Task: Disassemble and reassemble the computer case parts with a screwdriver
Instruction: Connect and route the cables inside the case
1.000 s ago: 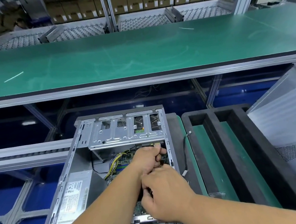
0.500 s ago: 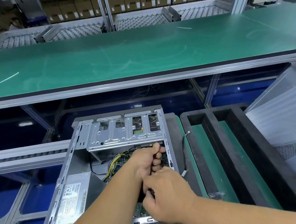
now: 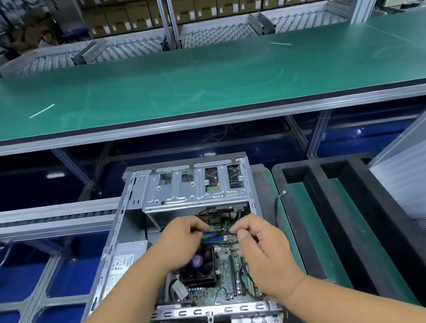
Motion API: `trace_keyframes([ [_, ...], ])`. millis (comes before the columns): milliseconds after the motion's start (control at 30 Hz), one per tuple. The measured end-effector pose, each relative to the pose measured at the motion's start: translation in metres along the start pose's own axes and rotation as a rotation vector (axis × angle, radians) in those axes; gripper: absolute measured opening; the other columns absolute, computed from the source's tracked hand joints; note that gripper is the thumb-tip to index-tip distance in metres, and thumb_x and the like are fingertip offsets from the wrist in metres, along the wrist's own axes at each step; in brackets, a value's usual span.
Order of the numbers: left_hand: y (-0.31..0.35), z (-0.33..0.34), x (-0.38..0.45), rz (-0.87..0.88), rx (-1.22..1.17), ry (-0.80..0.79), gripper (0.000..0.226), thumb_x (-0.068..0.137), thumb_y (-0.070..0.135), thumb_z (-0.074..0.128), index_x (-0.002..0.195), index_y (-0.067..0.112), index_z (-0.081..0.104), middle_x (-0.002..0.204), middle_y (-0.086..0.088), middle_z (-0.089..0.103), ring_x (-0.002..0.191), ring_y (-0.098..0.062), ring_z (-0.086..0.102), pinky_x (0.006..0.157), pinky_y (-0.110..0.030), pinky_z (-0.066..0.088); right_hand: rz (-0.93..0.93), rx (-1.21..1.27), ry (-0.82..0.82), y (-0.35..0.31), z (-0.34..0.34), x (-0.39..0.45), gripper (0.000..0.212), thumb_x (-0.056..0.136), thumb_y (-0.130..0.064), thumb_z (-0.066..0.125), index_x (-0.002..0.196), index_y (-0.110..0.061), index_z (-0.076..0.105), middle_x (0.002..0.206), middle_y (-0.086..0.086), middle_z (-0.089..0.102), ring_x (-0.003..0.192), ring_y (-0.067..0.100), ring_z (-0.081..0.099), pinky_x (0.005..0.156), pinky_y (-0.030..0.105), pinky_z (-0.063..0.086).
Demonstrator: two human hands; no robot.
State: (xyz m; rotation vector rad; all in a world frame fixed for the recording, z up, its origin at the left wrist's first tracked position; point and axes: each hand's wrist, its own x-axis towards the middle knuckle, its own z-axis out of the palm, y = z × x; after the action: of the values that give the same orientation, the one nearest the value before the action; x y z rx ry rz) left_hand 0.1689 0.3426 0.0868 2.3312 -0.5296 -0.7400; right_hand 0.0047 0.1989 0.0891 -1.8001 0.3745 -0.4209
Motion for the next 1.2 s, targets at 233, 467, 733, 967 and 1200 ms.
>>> trace_keyframes([
  [233,-0.022,0.027,-0.022,0.190,0.282,-0.027,0.056,0.083,0.051,0.072,0.134,0.046,0.048,0.099,0.018,0.058,0.085,-0.004,0.060,0.077,-0.029,0.052,0.540,1.026,0.215,-0.025,-0.011,0.034,0.025,0.106,-0.005,0.038,0.099,-0.009,0.061,0.059,0.001,0.031,0.049,0.014,0.028,0.048,0.027,0.039],
  [467,-0.013,0.041,-0.018,0.150,0.170,0.161,0.062,0.090,0.042,0.073,0.144,0.036,0.043,0.094,0.011,0.067,0.086,-0.007,0.064,0.073,-0.031,0.052,0.729,1.412,0.240,-0.040,-0.019,0.038,0.014,0.097,-0.004,0.045,0.106,-0.006,0.056,0.062,-0.001,0.029,0.047,0.012,0.023,0.039,0.024,0.032],
  [733,0.007,0.064,-0.022,0.408,0.354,-0.138,0.047,0.084,0.050,0.078,0.126,0.042,0.058,0.112,0.015,0.040,0.116,-0.013,0.041,0.107,-0.043,0.043,0.763,1.542,0.295,-0.045,-0.030,0.041,0.021,0.083,0.003,0.049,0.101,-0.004,0.058,0.062,-0.001,0.033,0.045,0.011,0.029,0.038,0.022,0.033],
  [967,0.001,0.062,-0.021,0.391,0.430,-0.054,0.030,0.093,0.038,0.070,0.122,0.041,0.064,0.131,0.008,0.053,0.126,-0.017,0.041,0.113,-0.048,0.037,0.735,1.635,0.342,-0.051,-0.048,0.056,0.018,0.089,0.003,0.050,0.103,-0.004,0.059,0.063,-0.001,0.036,0.044,0.012,0.033,0.039,0.023,0.038],
  [1200,-0.016,0.032,-0.016,0.249,0.140,0.116,0.023,0.095,0.020,0.066,0.084,0.037,0.055,0.117,0.014,0.059,0.113,-0.009,0.057,0.096,-0.030,0.045,0.704,1.566,0.425,-0.044,-0.058,0.056,0.015,0.097,0.002,0.047,0.106,-0.006,0.057,0.061,0.001,0.036,0.045,0.014,0.032,0.046,0.025,0.040],
])
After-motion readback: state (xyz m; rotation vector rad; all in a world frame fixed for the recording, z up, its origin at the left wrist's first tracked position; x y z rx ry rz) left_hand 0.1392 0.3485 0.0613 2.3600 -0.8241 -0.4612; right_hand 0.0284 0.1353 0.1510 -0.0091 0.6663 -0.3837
